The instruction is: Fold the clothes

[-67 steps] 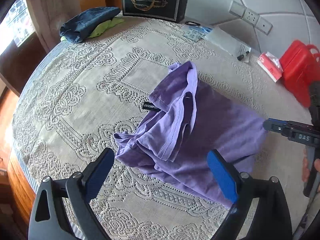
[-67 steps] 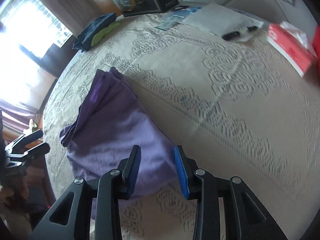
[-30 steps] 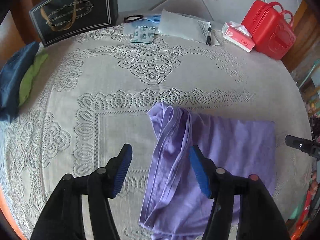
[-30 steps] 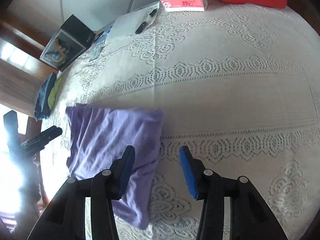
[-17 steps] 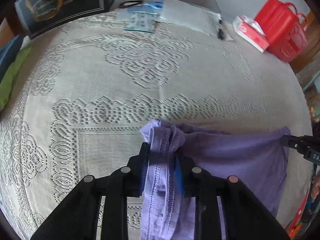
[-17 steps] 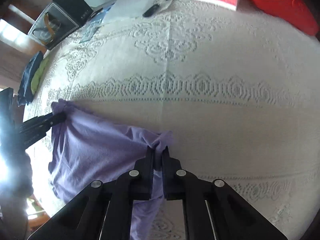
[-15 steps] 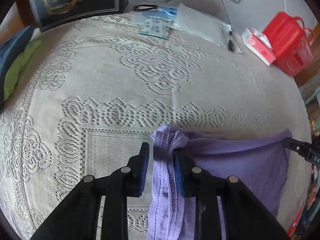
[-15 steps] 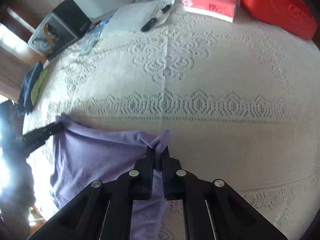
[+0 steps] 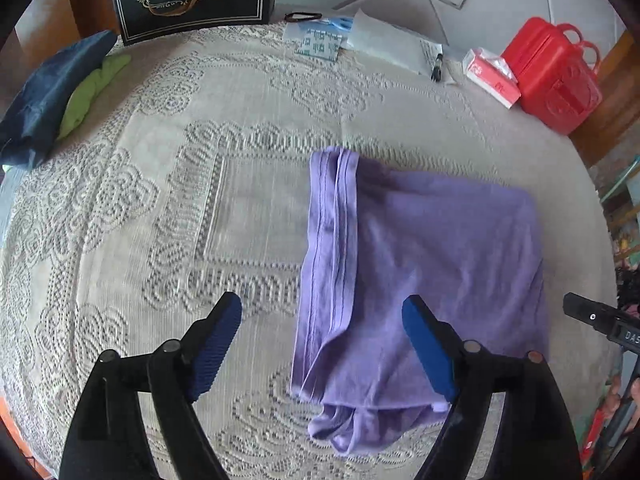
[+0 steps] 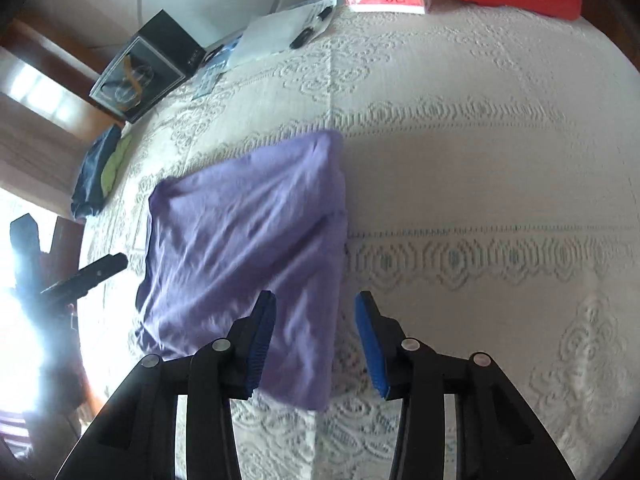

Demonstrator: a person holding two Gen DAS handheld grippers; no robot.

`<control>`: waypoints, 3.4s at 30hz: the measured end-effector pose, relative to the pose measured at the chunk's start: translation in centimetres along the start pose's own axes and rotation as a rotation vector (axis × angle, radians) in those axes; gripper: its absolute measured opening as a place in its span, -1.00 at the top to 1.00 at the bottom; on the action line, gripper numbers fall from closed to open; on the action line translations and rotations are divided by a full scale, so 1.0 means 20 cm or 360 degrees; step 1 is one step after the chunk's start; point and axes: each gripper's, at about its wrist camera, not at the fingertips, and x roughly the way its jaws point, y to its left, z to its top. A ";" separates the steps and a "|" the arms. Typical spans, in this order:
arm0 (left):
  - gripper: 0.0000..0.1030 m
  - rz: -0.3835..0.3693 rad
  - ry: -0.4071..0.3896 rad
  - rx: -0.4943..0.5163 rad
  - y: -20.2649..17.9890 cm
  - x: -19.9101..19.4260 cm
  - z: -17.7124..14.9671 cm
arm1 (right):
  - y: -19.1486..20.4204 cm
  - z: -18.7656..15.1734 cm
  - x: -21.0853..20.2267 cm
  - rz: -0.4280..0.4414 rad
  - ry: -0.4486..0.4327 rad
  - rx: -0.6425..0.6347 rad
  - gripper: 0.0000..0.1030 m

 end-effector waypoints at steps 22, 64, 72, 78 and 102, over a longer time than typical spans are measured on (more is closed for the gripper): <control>0.08 0.0019 -0.0012 0.0164 -0.13 -0.16 -0.34 | 0.05 -0.30 0.05 -0.0267 0.0099 -0.0187 0.65; -0.19 0.0055 0.0055 0.0161 -0.24 0.08 -0.32 | 0.09 -0.02 0.24 -0.0162 -0.0136 -0.0015 0.01; 0.51 -0.0067 0.0098 0.0181 -0.27 0.05 -0.30 | 0.09 -0.01 0.28 -0.0161 -0.0097 -0.0004 0.90; 0.53 -0.0111 0.0088 0.0135 -0.22 0.05 -0.30 | 0.09 0.00 0.29 -0.0151 -0.0109 -0.0018 0.91; 0.77 -0.0158 -0.0254 0.0114 -0.26 -0.44 -0.04 | 0.35 0.08 -0.23 0.0011 -0.0446 -0.0336 0.93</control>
